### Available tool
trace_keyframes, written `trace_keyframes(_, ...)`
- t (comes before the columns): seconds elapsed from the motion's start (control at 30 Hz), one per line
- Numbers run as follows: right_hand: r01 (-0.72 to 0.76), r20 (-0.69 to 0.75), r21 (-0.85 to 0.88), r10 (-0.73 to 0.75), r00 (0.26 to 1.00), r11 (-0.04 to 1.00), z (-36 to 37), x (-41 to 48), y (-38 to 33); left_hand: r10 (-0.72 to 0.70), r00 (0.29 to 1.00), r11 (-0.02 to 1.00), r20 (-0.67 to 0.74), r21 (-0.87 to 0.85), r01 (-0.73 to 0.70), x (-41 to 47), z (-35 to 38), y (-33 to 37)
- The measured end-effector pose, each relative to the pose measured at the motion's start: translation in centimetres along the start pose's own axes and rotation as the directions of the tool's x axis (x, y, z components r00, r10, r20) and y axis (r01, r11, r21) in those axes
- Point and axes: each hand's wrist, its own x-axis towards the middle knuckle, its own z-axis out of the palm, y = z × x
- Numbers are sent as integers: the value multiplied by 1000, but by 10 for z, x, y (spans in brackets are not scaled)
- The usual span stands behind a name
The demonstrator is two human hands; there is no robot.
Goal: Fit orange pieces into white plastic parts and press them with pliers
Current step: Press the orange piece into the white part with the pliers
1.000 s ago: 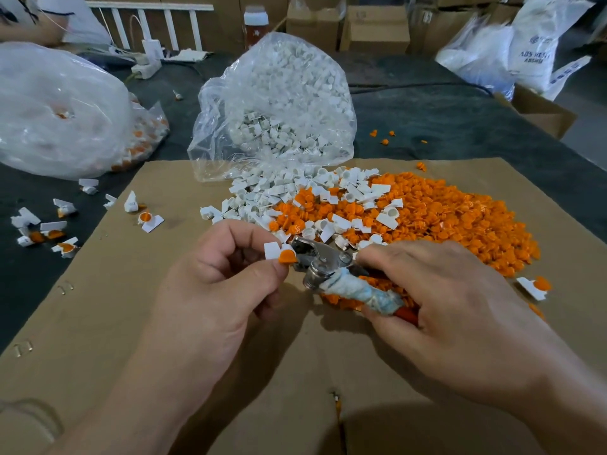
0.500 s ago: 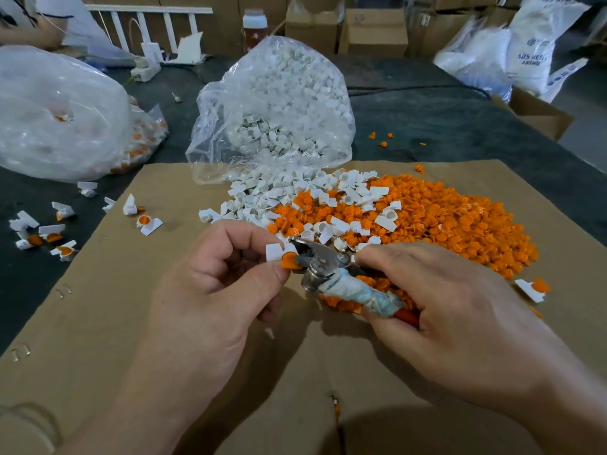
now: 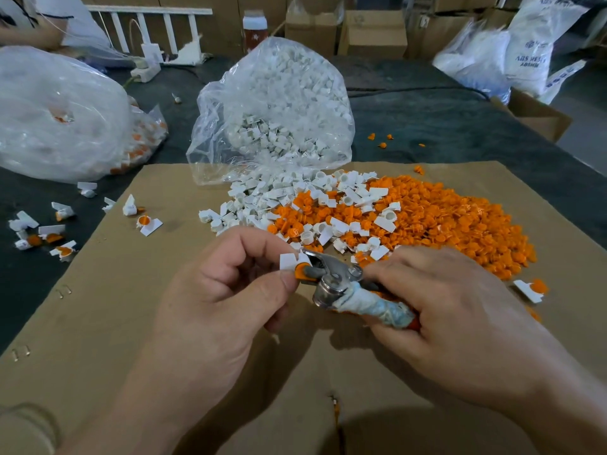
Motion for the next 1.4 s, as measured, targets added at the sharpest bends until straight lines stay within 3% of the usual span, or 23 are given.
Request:
trace_keyframes(0.4,-54,-33,-5,54,998,999,0,0,-9,-21,1000,1000,-12,5,21,0,-2,2)
trace_keyframes(0.53,-76,36,66,74,997,995,5,1,-4,-69,992,996,-108,54,75,2,-1,0)
trace_keyframes(0.63,-92,-11,-45,91,996,995,9,4,4,-185,961,982,-205,0,189,6,-6,-1)
trace_keyframes(0.77,-170,7,-201,175,985,965,15,8,10,-436,899,895,-32,-122,430,4,-1,0)
trace_keyframes(0.87,-196,79,-220,218,973,956,18,11,13,-489,872,865,39,-112,490,0,4,1)
trace_keyframes(0.93,-189,34,-188,199,979,964,19,12,14,-499,866,858,42,-116,500,-1,8,1)
trace_keyframes(1.03,-106,-152,-47,98,984,993,15,11,8,-522,852,845,33,-115,522,-2,12,0)
trace_keyframes(1.1,16,-197,39,-8,980,999,14,9,-3,-506,862,859,12,-76,506,-3,16,-1)
trace_keyframes(1.17,97,-154,55,-88,984,994,15,10,-14,-408,913,912,-12,41,408,-7,18,-3)
trace_keyframes(1.27,98,-104,55,-92,990,994,16,10,-19,-226,974,956,25,198,217,-12,19,-1)
trace_keyframes(1.4,39,-78,147,-28,997,988,11,7,-17,-232,972,972,33,-25,233,-10,21,2)
